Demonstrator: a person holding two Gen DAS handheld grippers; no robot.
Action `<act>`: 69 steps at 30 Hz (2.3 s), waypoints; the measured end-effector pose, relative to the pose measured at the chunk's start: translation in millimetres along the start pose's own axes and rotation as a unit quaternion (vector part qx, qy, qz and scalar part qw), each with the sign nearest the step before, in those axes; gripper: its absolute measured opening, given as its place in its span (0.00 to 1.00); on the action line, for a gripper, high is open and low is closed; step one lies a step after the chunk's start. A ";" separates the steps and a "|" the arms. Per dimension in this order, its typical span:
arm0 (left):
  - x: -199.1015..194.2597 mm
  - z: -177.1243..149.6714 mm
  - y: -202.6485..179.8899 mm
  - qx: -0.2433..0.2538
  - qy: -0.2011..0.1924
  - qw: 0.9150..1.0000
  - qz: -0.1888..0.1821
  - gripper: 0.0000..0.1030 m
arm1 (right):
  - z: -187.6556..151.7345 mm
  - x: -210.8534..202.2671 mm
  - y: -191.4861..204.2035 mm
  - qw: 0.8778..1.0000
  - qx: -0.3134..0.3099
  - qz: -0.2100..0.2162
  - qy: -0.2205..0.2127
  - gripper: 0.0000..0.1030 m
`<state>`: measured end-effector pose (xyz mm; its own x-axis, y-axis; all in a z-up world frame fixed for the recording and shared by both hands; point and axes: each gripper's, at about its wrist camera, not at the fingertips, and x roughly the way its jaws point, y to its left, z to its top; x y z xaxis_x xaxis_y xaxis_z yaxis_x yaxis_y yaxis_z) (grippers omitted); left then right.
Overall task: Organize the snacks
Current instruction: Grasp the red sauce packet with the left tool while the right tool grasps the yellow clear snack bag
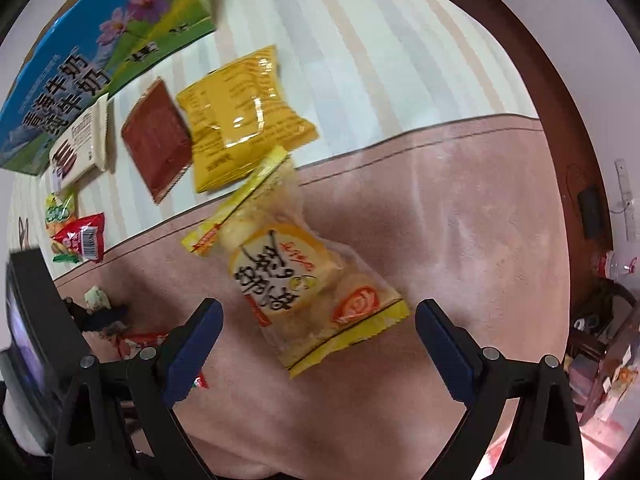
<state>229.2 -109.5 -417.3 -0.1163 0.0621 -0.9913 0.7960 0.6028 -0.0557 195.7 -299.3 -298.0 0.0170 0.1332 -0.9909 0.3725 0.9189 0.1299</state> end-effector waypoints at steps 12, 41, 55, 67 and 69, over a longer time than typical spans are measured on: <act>19.4 2.4 -15.4 0.007 0.049 0.998 -0.028 0.68 | 5.9 -1.6 -15.7 1.000 0.007 0.003 0.003 0.96; 10.5 7.3 22.9 -0.067 0.042 0.997 -0.010 0.57 | 36.0 43.6 34.5 0.992 -0.116 -0.034 0.024 0.76; 18.8 -1.7 75.3 -0.141 0.042 0.987 -0.058 0.56 | 30.5 35.1 19.4 0.992 -0.058 0.069 0.084 0.83; -3.2 -28.4 96.4 -0.240 -0.006 0.969 -0.052 0.45 | 19.0 44.5 46.6 0.997 -0.037 0.058 0.032 0.58; -13.6 -40.9 94.8 -0.247 -0.018 0.967 -0.053 0.45 | 12.2 43.4 58.4 0.997 -0.042 0.054 0.027 0.56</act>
<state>281.9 -20.6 -404.3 -0.1543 -0.0436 -0.9871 0.3993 0.9110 -0.1027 229.5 -244.4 -333.8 0.0024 0.2508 -0.9680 0.2926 0.9255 0.2406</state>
